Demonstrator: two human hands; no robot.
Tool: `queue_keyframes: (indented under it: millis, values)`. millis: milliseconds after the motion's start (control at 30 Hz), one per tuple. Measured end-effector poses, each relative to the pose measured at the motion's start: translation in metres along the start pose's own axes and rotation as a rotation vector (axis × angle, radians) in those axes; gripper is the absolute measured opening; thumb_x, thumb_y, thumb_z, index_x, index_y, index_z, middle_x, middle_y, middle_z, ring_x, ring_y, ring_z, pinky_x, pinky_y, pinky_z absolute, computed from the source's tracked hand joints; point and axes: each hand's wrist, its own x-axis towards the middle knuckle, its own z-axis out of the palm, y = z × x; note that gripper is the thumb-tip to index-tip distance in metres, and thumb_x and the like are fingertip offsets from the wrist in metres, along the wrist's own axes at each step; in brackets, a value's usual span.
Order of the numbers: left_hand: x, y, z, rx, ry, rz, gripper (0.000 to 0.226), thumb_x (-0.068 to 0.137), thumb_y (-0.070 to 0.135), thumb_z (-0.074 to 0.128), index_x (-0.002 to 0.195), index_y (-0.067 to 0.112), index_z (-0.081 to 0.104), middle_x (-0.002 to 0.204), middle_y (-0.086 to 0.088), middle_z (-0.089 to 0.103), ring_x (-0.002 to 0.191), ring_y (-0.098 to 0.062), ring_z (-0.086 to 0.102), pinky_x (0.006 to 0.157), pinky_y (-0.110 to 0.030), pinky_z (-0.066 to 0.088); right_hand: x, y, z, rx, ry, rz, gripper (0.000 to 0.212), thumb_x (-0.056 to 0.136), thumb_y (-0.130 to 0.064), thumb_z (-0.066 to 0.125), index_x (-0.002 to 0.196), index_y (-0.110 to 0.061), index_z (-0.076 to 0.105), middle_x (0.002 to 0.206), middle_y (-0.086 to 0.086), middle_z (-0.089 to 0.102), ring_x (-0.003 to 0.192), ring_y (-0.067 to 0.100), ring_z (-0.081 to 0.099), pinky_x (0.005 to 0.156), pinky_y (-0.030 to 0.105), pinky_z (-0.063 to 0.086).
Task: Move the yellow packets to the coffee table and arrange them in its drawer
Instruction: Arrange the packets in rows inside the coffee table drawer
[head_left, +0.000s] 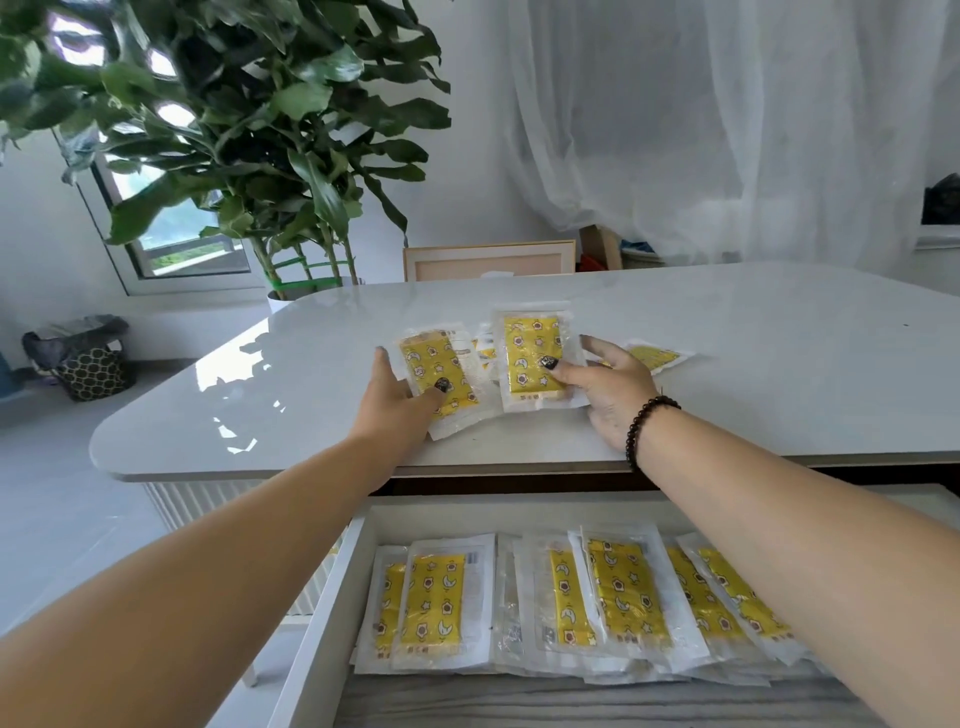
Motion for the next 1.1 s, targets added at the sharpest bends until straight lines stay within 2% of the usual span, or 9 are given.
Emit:
queue_keyframes:
  millis: [67,133,333,467,533,633,833,1000,1100]
  values:
    - [0.001,-0.001,0.001,-0.043,-0.009,0.014,0.038,0.093,0.01,0.06,0.126,0.024,0.046,0.106,-0.001,0.071,0.079,-0.01,0.066,0.068,-0.024,0.052,-0.003,0.005,0.011,-0.026,-0.004,-0.028,0.056,0.064,0.005,0.081,0.116,-0.006,0.062,0.109,0.012,0.067,0.101,0.026,0.065,0.096,0.04,0.051]
    - [0.001,-0.001,0.001,-0.054,-0.005,0.038,0.026,0.095,0.01,0.056,0.117,0.021,0.051,0.097,0.004,0.069,0.079,-0.01,0.065,0.071,-0.024,0.051,-0.009,0.007,0.021,-0.219,-0.017,-0.108,0.045,0.064,-0.006,0.085,0.105,-0.007,0.067,0.1,0.007,0.07,0.095,0.023,0.067,0.088,0.034,0.055]
    - [-0.001,-0.001,-0.002,-0.125,-0.026,0.038,0.027,0.092,0.017,0.064,0.117,0.018,0.055,0.095,0.0,0.071,0.084,-0.016,0.07,0.074,-0.028,0.056,-0.023,0.018,0.052,-0.668,-0.034,-0.332,0.033,0.066,-0.033,0.085,0.082,-0.012,0.066,0.076,-0.004,0.061,0.069,0.009,0.054,0.067,0.022,0.048]
    - [-0.001,-0.003,-0.006,-0.19,0.029,0.033,0.03,0.085,0.006,0.071,0.108,0.019,0.057,0.09,0.001,0.071,0.076,-0.011,0.069,0.068,-0.021,0.057,-0.024,0.014,0.056,-0.6,-0.052,-0.349,0.027,0.078,-0.029,0.074,0.059,-0.017,0.059,0.052,-0.01,0.05,0.052,0.005,0.045,0.054,0.017,0.038]
    - [0.006,-0.003,-0.012,-0.425,0.143,-0.051,0.028,0.087,0.001,0.067,0.11,0.015,0.056,0.099,-0.003,0.069,0.081,-0.015,0.069,0.075,-0.031,0.059,-0.021,0.008,0.056,-0.46,0.068,-0.337,0.011,0.083,-0.023,0.066,0.074,-0.016,0.068,0.061,-0.01,0.058,0.058,0.005,0.053,0.057,0.016,0.044]
    - [0.017,-0.006,-0.021,-0.794,0.358,-0.142,0.029,0.091,-0.004,0.056,0.115,0.008,0.049,0.111,-0.007,0.06,0.084,-0.02,0.065,0.061,-0.03,0.061,-0.011,0.007,0.059,-0.538,0.228,-0.384,0.01,0.089,-0.018,0.057,0.095,-0.015,0.064,0.083,-0.007,0.061,0.072,0.008,0.055,0.071,0.027,0.052]
    - [0.02,-0.008,-0.016,-0.667,0.52,-0.105,0.035,0.093,-0.002,0.043,0.121,0.019,0.043,0.107,0.003,0.055,0.083,-0.013,0.063,0.06,-0.028,0.06,-0.002,0.024,0.084,-1.125,0.01,-0.9,0.035,0.086,-0.023,0.062,0.119,-0.01,0.056,0.118,0.009,0.054,0.109,0.025,0.049,0.089,0.035,0.042]
    - [0.015,-0.009,-0.014,-0.562,0.594,-0.076,0.052,0.092,0.003,0.039,0.14,0.022,0.034,0.115,0.002,0.058,0.077,-0.01,0.064,0.066,-0.029,0.061,0.002,0.028,0.097,-1.537,-0.467,-0.529,0.047,0.096,-0.05,0.034,0.137,-0.03,0.046,0.141,0.005,0.046,0.131,0.027,0.04,0.104,0.04,0.033]
    - [0.014,-0.009,-0.015,-0.473,0.588,-0.074,0.051,0.092,0.006,0.039,0.139,0.023,0.033,0.113,0.001,0.059,0.083,-0.016,0.064,0.082,-0.04,0.059,-0.002,0.025,0.095,-1.388,-0.437,-0.416,0.04,0.096,-0.049,0.037,0.082,-0.026,0.065,0.094,0.005,0.063,0.095,0.026,0.058,0.083,0.033,0.043]
